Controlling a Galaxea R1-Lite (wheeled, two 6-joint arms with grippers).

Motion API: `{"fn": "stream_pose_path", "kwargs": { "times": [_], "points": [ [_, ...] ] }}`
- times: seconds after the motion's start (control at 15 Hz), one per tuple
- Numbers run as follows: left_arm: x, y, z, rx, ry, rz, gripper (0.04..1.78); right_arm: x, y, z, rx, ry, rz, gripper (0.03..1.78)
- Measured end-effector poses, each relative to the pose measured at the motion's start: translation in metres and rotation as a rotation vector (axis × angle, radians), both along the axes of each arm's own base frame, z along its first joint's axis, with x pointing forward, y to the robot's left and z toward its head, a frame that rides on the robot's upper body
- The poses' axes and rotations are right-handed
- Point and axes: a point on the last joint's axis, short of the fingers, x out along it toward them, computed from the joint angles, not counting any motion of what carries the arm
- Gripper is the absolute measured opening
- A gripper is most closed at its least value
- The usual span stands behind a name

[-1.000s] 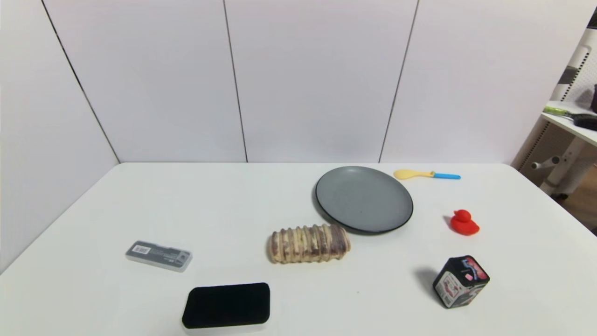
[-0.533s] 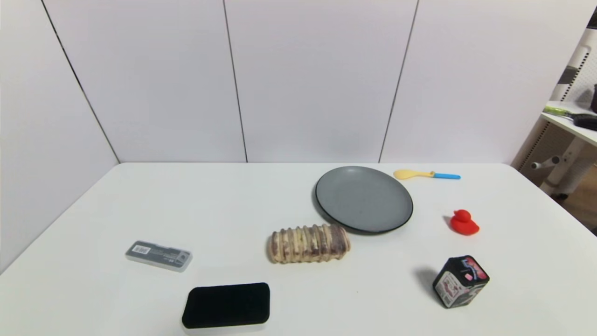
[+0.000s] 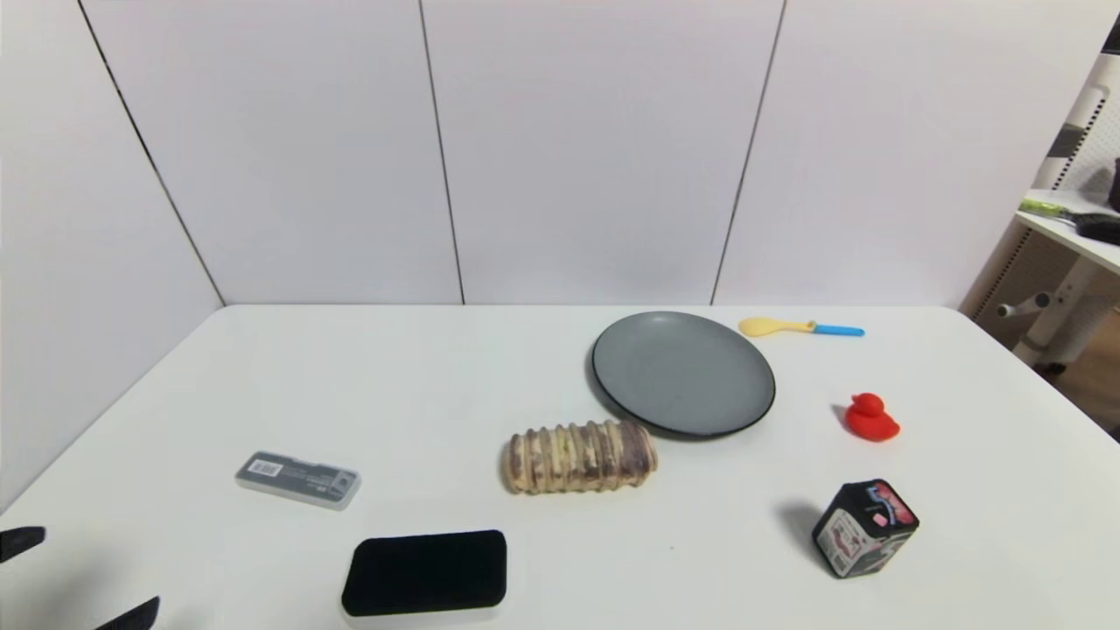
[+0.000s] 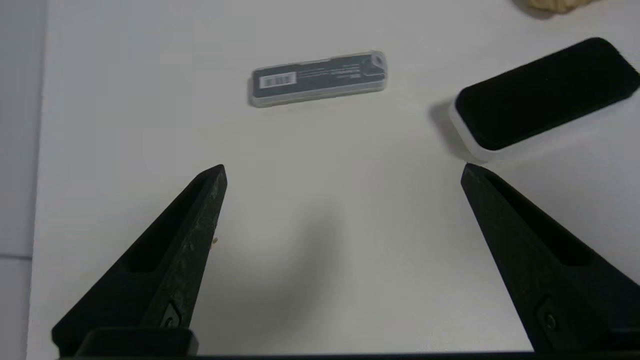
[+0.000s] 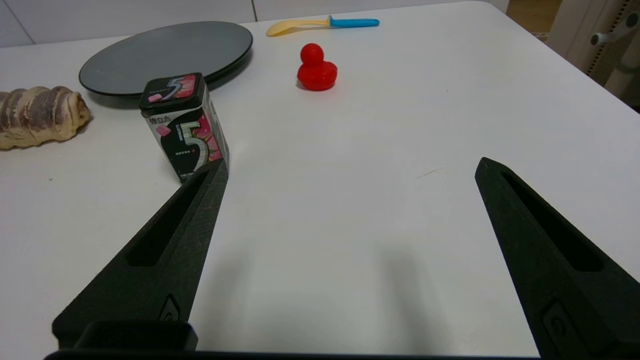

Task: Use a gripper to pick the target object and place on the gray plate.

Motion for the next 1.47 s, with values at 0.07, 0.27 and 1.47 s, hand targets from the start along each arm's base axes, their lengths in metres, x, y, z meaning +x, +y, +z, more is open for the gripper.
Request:
{"fn": "stream_pose_path", "kwargs": {
  "times": [0.07,0.27,1.47],
  "points": [
    [0.012,-0.004,0.009,0.019,0.045,-0.046,1.69,0.0,0.0,0.0,0.0,0.0,0.0,1.71],
    [0.056,-0.025,0.035,0.108,0.18,-0.199,1.69,0.0,0.0,0.0,0.0,0.0,0.0,1.71],
    [0.188,-0.129,-0.002,0.554,0.492,-1.094,1.69,0.0,0.0,0.0,0.0,0.0,0.001,1.71]
  ]
}}
